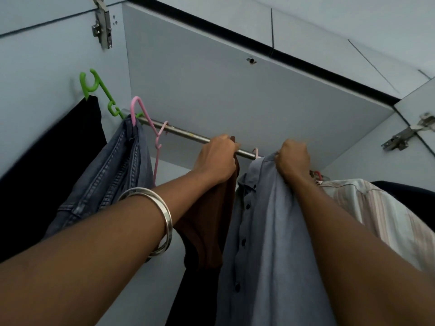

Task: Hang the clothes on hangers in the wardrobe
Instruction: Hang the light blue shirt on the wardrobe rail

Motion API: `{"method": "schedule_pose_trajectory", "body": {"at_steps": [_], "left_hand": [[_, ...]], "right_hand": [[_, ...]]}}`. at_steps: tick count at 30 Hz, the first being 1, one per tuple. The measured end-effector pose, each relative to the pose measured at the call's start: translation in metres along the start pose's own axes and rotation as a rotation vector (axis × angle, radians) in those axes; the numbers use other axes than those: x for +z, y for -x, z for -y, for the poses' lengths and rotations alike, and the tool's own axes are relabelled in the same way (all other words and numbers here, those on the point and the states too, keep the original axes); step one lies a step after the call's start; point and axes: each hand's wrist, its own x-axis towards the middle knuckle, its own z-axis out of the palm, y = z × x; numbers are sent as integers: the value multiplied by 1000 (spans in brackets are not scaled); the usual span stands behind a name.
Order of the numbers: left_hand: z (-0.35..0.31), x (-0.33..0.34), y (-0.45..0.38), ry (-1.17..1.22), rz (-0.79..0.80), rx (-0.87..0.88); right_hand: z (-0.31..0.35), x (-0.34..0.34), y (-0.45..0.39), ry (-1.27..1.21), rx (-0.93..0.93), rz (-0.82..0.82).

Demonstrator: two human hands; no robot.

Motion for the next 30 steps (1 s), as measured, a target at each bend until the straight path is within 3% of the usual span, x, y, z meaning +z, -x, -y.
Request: {"method": "schedule_pose_trajectory", "body": {"at_steps": [5,10,12,15,19,22,24,30], "left_hand": [[18,-1,-7,24,-43,3],[16,17,6,129,23,8],[19,19,4,174,31,9],[21,21,9,225,37,-16],[-6,22,30,238,138,-99],[-27,16,44,55,215,-196],[-49,9,61,-201,203,-169],[-88,2,111,-554,92,238]], "right_hand": [[19,-4,-6,-6,31,26],[11,-3,20,-49,152,104],[14,-5,18,-338,271,172],[13,-2,23,-975,448,516],[-19,-7,62,-1182,519,701],[-31,-16,87,-1124,588,658],[-43,-35,109,-1018,643,657],[-97,-103,146,-572,515,611]]}}
